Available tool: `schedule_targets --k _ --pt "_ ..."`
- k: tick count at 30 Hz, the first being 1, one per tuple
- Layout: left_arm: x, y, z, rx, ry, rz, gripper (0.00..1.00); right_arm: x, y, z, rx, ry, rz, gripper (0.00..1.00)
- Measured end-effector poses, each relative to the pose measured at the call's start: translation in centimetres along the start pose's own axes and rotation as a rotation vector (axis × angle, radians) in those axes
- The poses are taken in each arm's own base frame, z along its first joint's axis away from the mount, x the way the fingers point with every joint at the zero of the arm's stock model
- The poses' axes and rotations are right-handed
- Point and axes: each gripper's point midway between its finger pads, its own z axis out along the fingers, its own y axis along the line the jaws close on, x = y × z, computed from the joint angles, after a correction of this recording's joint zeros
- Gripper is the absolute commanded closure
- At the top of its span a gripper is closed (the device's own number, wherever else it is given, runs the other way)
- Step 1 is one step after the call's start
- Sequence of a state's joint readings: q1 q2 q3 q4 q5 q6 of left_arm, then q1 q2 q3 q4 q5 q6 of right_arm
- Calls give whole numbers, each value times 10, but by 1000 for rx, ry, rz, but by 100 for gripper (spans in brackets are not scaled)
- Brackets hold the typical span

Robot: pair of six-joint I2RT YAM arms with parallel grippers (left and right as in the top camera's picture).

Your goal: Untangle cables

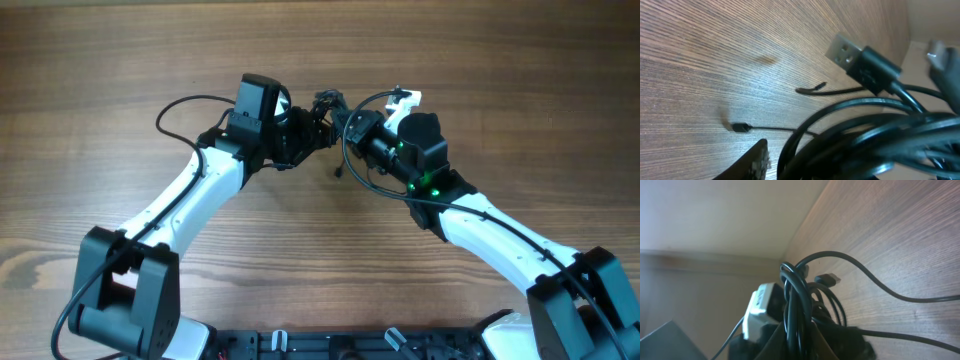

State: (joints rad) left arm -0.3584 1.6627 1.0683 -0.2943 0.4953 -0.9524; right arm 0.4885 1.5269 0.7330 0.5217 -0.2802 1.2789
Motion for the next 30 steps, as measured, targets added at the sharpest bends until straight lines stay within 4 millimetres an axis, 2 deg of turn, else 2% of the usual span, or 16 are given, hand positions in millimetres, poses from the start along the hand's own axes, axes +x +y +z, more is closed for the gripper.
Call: schedule_targets --k 2,3,5,6,8,9,11,12,14,18,23,27,30 --pt "0 0 1 2 3 -2 82 1 0 0 0 2 0 88" --pt "0 -1 1 6 3 -7 95 1 -1 0 4 2 1 86" --pt "-3 -4 0 21 -1 -7 96 3 -3 0 8 5 1 72" --pt "-6 -4 -2 28 -4 -11 96 3 -4 0 14 4 5 62" --pt "-16 2 -5 26 -16 -34 96 5 -17 -1 72 14 20 43" --pt "-21 6 -7 22 -25 -47 96 7 -27 -1 116 19 5 42" --pt "-28 12 -9 15 -36 -65 96 10 -42 -4 180 39 -90 51" --pt "-29 13 -9 12 -37 -66 96 13 -44 -4 183 56 -130 51" --pt "-29 15 -8 9 -36 -65 96 21 -38 -4 145 112 -227 51" --pt "-28 15 -7 5 -37 -63 95 30 -31 -2 106 150 -419 59" --pt "-26 14 -6 0 -37 -77 94 49 -25 1 65 193 -623 58" --pt "-26 15 -6 -1 -36 -81 93 55 -23 1 49 209 -709 59" --pt "-25 12 -5 9 -35 -85 94 76 -20 0 5 280 -733 65"
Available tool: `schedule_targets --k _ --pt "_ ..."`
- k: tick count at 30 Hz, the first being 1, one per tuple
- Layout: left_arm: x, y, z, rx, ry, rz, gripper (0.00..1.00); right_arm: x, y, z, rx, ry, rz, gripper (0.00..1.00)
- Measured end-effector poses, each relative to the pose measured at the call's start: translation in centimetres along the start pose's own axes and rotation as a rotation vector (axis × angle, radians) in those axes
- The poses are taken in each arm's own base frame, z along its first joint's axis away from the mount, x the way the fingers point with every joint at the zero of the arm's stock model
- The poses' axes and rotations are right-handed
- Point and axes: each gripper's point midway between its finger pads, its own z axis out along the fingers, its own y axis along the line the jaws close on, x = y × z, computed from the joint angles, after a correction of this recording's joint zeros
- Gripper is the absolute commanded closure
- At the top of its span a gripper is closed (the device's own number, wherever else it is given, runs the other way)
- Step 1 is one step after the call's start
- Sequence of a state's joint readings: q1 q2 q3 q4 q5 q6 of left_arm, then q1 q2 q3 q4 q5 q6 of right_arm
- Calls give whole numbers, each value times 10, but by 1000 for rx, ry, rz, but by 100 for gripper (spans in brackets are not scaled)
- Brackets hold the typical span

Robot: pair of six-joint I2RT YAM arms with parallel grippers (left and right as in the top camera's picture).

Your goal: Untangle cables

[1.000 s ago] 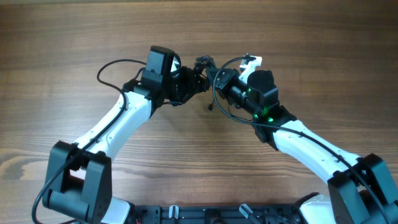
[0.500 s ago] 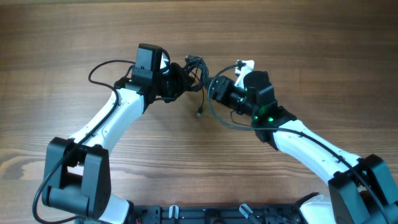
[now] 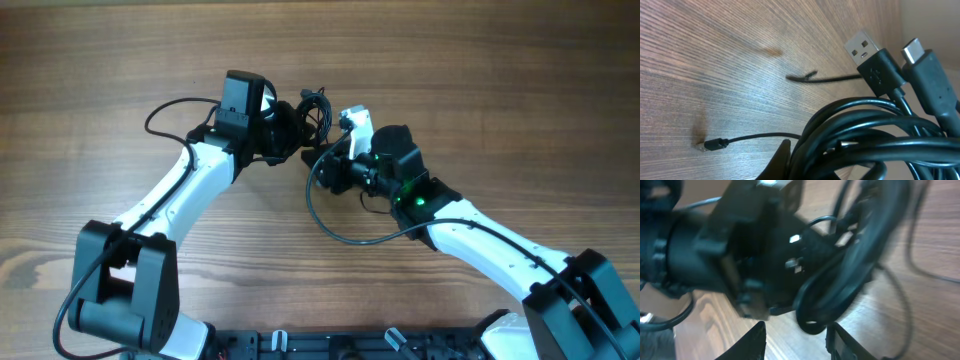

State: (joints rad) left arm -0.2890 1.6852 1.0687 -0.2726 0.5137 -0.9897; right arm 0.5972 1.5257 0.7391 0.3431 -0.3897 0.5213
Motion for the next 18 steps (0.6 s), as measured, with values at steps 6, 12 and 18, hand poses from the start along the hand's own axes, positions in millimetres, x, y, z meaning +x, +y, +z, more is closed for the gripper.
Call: schedule_targets --k 6,12,18 --pt "-9 13 -7 -28 -5 -54 94 -7 3 0 -10 -27 -23 67" --pt "-8 14 -7 -29 0 -57 95 -26 -9 -2 73 -125 -36 66" --pt "-1 11 -4 -31 15 -44 96 -22 -11 -2 76 -105 -17 71"
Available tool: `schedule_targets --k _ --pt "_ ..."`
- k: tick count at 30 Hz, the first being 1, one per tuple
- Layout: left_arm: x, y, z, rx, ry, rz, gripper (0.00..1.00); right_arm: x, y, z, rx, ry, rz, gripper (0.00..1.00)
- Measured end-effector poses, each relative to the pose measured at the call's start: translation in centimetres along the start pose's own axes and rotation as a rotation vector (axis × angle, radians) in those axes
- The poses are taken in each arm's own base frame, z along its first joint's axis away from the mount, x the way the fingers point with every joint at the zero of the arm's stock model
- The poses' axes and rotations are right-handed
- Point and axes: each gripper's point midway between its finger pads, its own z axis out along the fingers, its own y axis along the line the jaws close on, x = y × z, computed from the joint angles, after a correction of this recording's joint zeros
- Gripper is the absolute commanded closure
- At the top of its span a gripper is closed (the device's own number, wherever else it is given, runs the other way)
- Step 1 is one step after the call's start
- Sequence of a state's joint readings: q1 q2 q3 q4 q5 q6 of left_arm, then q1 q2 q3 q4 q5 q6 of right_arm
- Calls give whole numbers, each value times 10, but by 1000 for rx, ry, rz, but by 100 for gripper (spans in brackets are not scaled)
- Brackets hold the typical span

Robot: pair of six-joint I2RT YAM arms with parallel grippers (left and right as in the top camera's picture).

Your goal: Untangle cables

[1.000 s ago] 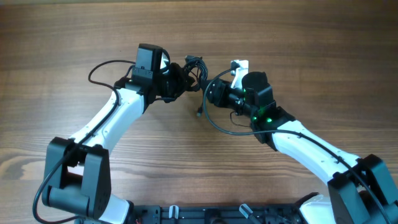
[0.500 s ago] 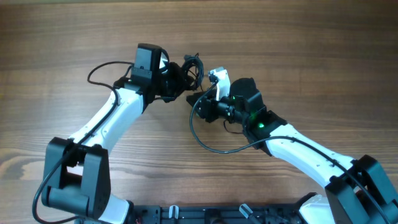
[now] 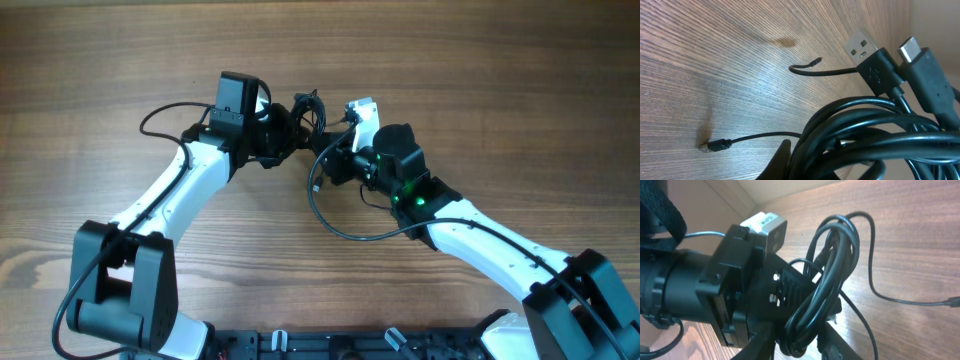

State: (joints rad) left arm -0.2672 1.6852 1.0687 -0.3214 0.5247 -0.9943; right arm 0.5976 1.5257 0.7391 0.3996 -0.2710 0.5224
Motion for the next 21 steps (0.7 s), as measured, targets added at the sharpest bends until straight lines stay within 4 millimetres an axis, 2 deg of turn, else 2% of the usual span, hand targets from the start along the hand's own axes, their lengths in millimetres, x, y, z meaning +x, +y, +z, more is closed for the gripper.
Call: schedule_targets --k 4,8,9,10,16,21 --pt "2 -3 1 6 2 3 96 8 0 0 -5 34 23 71" --pt "2 -3 1 6 2 -16 96 10 2 1 -19 42 70 76" --pt "2 -3 1 6 2 -20 96 10 3 2 -26 42 74 81" --pt "2 -3 1 6 2 -22 96 9 4 2 -29 38 76 95" --pt "-2 -2 1 0 -18 -40 91 13 -5 2 7 57 97 96" --pt "-1 -5 -4 44 37 -66 92 16 -34 -7 64 127 209 95"
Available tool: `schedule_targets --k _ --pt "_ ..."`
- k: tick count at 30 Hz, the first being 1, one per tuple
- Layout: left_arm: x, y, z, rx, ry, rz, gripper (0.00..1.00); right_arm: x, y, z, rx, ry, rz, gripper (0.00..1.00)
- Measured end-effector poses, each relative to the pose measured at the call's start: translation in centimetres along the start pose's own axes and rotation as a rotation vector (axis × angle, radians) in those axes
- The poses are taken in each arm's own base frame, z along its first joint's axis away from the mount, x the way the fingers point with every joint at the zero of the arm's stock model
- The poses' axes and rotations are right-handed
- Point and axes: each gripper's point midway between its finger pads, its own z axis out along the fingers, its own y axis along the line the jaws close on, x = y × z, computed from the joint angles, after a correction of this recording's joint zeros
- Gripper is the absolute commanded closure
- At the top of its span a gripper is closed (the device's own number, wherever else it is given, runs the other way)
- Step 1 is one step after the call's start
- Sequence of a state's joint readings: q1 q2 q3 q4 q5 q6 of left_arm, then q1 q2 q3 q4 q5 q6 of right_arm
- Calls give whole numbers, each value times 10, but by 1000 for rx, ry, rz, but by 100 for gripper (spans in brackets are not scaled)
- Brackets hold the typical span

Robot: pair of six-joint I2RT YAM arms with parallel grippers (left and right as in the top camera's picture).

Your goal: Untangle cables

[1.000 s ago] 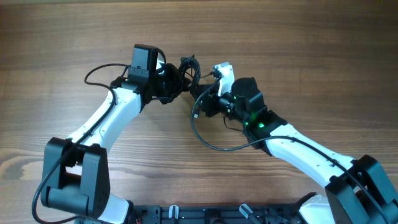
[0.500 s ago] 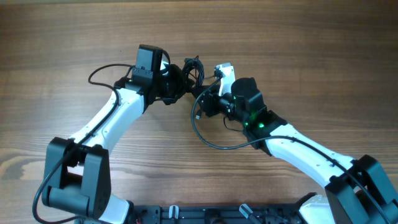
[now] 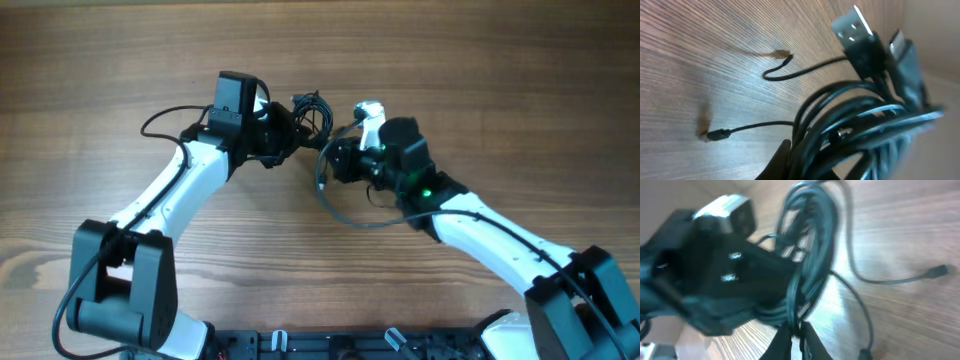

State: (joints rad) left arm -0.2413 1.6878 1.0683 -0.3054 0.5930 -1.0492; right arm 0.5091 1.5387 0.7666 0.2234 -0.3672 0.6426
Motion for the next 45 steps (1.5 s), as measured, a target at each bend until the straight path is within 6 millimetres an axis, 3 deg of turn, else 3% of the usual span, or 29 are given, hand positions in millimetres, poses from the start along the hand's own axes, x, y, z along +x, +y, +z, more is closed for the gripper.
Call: schedule_targets --k 1,3,4,6,10,12,17,18,19,20,22,24,25,26,28,31,34,35,36,37,39,42,45 --pt "-3 0 -3 9 5 -9 92 -1 -16 -3 48 6 38 95" --pt "-28 5 -19 40 -29 -59 90 -9 -69 -18 188 -26 139 95" --pt "-33 6 -22 45 -38 -67 90 -10 -71 -18 192 -31 145 96" --pt "-30 5 -22 51 -25 -63 90 -8 -67 -17 176 -25 142 95" --pt "-28 4 -21 53 -17 -58 90 -11 -27 -14 -30 5 41 91" --pt "-27 4 -20 52 -15 -58 90 -7 -21 -14 -67 28 22 88" --pt "-2 23 -5 -84 -8 -54 63 -7 -21 -14 -66 28 19 80" --pt "3 27 0 -125 -24 -39 46 -8 -21 -14 -63 26 19 71" --pt "7 30 6 -168 -60 1 41 -8 -22 -14 -58 23 19 69" --pt "6 31 6 -180 -76 18 39 -8 -23 -14 -54 24 15 64" --pt "-4 37 3 -208 -118 25 36 -7 -28 -14 -31 25 18 46" --pt "-15 49 -6 -240 -144 -1 31 -5 -35 -14 9 25 24 17" --pt "-20 50 -14 -239 -151 18 30 -5 -39 -14 29 23 28 11" --pt "-21 47 -21 -233 -150 62 30 -5 -42 -14 45 17 29 7" --pt "-25 22 -41 -179 -180 266 32 -6 -45 -14 60 10 31 2" --pt "-33 -19 -65 -128 -266 640 51 -7 -46 -14 69 5 31 2" --pt "-43 -16 -64 -207 -277 917 60 -8 -47 -14 71 3 40 2" --pt "-45 -7 -57 -239 -254 954 60 -8 -47 -14 72 3 53 3" --pt "-46 3 -50 -265 -224 973 67 -8 -47 -14 75 0 63 3" --pt "-44 20 -38 -306 -168 955 75 -8 -47 -14 75 0 71 3" --pt "-40 39 -24 -343 -109 891 76 -8 -47 -14 75 -1 81 3" --pt "-21 56 -13 -378 -59 655 76 -8 -47 -14 75 -1 97 3" --pt "5 77 -14 -457 -22 360 64 -7 -48 -14 77 1 102 3"
